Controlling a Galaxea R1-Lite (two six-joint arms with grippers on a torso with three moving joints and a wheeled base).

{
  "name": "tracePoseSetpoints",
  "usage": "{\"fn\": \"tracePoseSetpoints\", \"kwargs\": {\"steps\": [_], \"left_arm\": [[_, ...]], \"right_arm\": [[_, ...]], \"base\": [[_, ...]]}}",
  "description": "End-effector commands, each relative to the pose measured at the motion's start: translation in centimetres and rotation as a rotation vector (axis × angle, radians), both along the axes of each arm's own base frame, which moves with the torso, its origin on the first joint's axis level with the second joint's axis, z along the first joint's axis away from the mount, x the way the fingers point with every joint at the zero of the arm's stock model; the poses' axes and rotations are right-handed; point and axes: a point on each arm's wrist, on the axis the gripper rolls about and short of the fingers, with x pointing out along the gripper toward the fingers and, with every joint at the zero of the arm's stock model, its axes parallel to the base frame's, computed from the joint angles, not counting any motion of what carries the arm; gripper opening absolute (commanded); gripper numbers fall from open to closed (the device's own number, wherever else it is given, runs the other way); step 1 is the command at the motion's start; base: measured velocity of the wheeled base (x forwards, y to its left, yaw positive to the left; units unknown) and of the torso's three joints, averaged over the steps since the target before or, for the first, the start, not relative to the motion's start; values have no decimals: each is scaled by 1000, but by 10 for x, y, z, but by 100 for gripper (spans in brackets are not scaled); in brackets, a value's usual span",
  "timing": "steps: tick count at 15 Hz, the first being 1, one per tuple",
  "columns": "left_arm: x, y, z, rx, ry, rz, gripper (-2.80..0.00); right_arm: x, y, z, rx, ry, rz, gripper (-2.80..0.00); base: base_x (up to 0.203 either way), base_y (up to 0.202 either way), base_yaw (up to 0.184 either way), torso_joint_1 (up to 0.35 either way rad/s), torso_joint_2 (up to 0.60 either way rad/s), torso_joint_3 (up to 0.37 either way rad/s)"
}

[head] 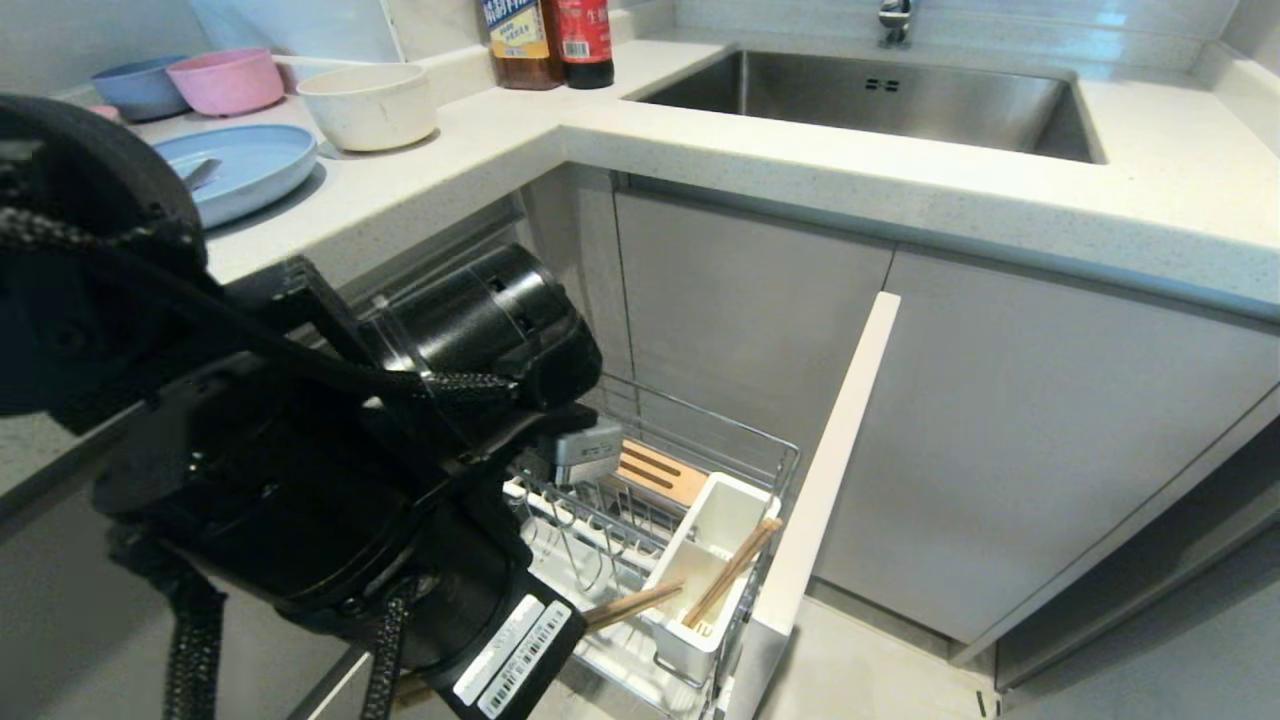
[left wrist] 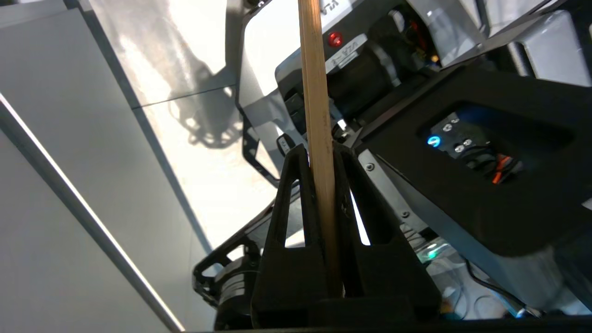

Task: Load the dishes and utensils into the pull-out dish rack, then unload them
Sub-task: Pick up the chopsticks and place it in the cupboard

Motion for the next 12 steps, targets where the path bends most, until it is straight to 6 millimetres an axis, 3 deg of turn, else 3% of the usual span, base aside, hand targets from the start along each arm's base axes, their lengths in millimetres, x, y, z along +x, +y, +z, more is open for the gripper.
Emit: {"fn": "tracePoseSetpoints", "kwargs": {"steps": [1, 12], "left_arm": [[6, -7, -8, 34, 16, -3, -280], [36, -27, -32, 85, 40, -4, -280]], "right_arm": [[0, 0, 0, 0, 3, 0, -280], [0, 0, 0, 0, 2, 0, -280]], "base": [[0, 0, 0, 0, 0, 0], [0, 0, 0, 0, 0, 0]]}}
